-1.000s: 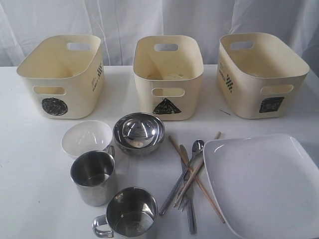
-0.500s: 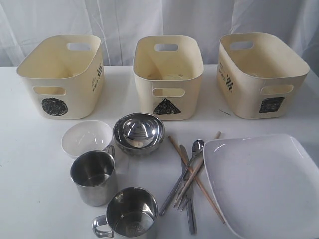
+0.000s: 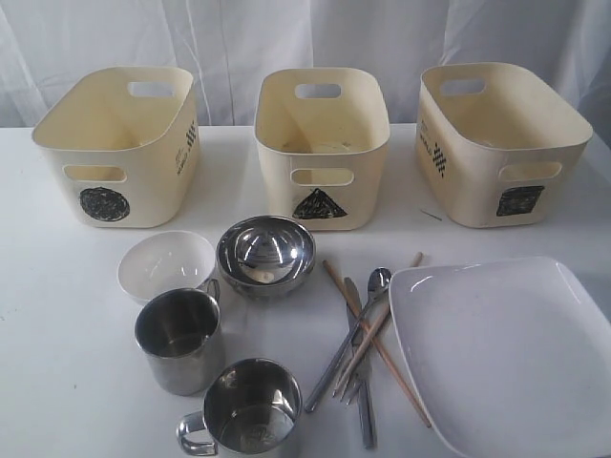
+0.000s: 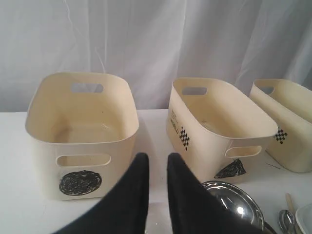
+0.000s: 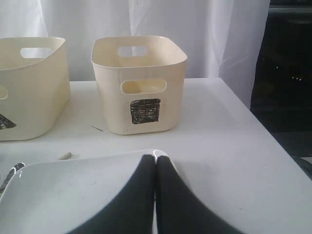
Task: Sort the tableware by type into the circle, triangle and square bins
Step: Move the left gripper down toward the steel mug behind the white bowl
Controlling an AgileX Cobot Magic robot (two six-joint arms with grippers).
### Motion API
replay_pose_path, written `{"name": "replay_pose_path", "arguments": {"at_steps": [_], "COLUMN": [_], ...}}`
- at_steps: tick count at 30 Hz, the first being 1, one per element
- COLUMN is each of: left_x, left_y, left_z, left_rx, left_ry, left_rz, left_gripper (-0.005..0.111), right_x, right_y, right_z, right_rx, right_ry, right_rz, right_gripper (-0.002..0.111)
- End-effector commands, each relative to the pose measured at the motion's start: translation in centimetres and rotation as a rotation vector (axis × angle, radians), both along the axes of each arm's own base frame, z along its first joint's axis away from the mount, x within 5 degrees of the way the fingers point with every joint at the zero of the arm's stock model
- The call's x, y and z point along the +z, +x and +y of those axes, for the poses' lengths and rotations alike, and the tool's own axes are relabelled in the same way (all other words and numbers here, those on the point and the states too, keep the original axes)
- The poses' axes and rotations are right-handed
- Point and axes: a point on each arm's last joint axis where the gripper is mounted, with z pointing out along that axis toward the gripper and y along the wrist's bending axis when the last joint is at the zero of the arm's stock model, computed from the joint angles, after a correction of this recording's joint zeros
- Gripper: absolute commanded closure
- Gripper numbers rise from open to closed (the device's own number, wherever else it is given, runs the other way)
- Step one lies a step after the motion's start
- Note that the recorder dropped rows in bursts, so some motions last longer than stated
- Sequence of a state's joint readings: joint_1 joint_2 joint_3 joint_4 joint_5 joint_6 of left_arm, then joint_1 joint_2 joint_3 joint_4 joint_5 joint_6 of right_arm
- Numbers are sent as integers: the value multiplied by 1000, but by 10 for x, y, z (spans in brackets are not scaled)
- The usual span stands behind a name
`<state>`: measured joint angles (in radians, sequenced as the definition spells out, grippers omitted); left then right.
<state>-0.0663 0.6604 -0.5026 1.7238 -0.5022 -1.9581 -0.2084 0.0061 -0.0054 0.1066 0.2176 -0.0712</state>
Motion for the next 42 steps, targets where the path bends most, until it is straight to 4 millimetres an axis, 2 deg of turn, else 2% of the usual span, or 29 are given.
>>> {"name": "replay_pose_path", "arguments": {"at_steps": [1,5,9,13,17,26,37,42], "left_x": [9,6,-15,-42,-58,-59,-49,-51], "left_y": [29,59,87,101,111,116,113,108], "left_z": [-7,-11,-22,-34,-34,-30,-39,-62], "left_rx": [-50,-82,-198,-358,-354,-307,-434,-448], "left_ry": [7,34,52,55,71,90,81,109], "left_rz": [59,122,233,339,390,389,346,357], "left_gripper": [77,72,71,71,72,72,72,72], "right_x": [-1,-1,-1,-1,-1,-1,-1,-1], "right_y": [0,0,0,0,0,0,0,0], "right_z": [0,0,0,0,0,0,0,0], "right_rx": [-1,-1,-1,-1,-1,-1,-1,-1], "right_ry": [-3,-3,-3,-3,-3,-3,-3,-3], "right_rz": [-2,-2,-2,-2,-2,-2,-2,-2], "right_gripper": [108,108,108,108,108,108,108,108]}}
